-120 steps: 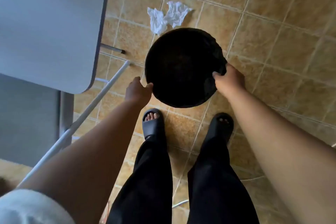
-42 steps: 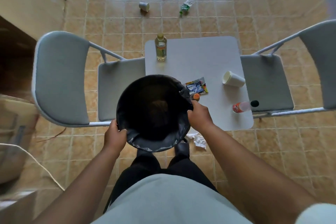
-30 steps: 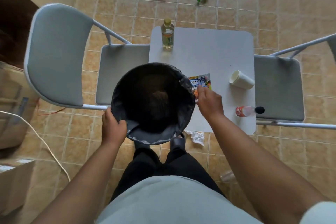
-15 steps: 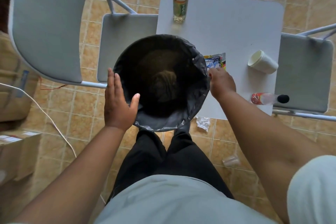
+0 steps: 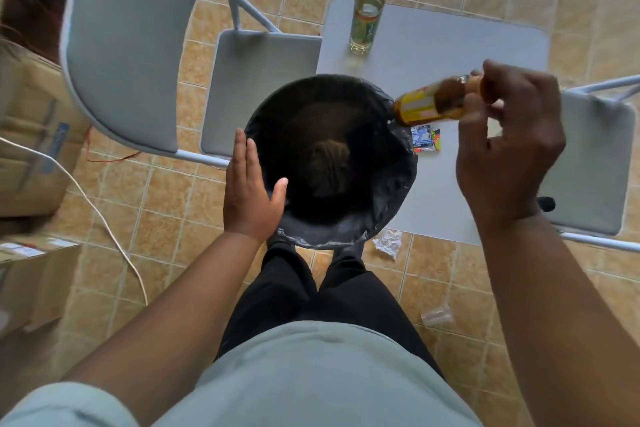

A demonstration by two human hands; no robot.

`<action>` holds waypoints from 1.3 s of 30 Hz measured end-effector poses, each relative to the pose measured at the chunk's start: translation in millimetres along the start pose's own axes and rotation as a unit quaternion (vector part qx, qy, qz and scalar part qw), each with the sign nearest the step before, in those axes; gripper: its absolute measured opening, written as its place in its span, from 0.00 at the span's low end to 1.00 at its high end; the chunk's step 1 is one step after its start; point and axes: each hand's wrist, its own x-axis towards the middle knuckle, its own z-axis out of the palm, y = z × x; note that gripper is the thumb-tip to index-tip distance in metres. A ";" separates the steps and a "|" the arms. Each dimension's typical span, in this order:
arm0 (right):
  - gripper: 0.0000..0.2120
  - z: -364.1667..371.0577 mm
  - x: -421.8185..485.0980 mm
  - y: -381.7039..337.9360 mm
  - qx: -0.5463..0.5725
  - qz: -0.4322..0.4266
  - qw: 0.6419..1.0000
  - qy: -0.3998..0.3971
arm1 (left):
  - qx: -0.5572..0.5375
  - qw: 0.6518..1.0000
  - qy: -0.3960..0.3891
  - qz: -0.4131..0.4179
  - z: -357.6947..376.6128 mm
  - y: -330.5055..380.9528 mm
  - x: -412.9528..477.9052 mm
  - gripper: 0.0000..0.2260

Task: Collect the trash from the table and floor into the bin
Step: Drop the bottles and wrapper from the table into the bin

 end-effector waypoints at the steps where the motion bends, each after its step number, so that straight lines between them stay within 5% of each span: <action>1: 0.12 6.9 1.4 -8.7 0.028 -0.004 0.999 -0.020 | -0.001 1.000 0.000 0.001 0.3 0.1 0.0 0.37; 6: 0.09 83.6 -22.4 -33.4 0.092 0.025 0.969 -0.229 | 0.003 1.000 -0.002 0.002 1.0 -1.5 0.4 0.37; 11: 0.05 156.2 -68.3 -21.2 -0.028 0.067 0.876 -0.477 | 0.021 1.000 -0.006 0.007 0.5 -3.7 1.0 0.38; 14: 0.12 184.5 -83.0 -9.1 -0.094 0.158 0.800 -0.572 | 0.025 1.000 -0.002 0.007 1.4 -3.6 1.2 0.37; 18: 0.19 206.6 -90.0 4.4 -0.072 0.323 0.769 -0.547 | 0.036 0.999 0.007 0.012 2.9 -4.0 1.0 0.36; 25: 0.17 212.2 -100.4 11.2 -0.114 0.302 0.742 -0.587 | 0.081 0.995 0.028 0.044 -2.1 -3.4 9.8 0.34; 28: 0.15 193.5 -88.4 0.0 -0.099 0.202 0.775 -0.591 | 0.085 0.992 0.033 0.083 -5.7 -6.3 24.1 0.34; 31: 0.13 161.1 -69.3 -10.7 -0.006 0.111 0.884 -0.453 | 0.098 0.987 0.006 0.129 -6.5 -5.6 38.4 0.36; 33: 0.13 140.4 -51.8 -15.5 0.064 0.087 0.927 -0.359 | 0.110 0.984 0.002 0.137 -6.1 -2.6 45.4 0.37; 39: 0.10 130.7 18.0 4.0 0.064 0.046 0.975 -0.207 | 0.134 0.983 0.005 0.122 -5.4 1.7 53.5 0.37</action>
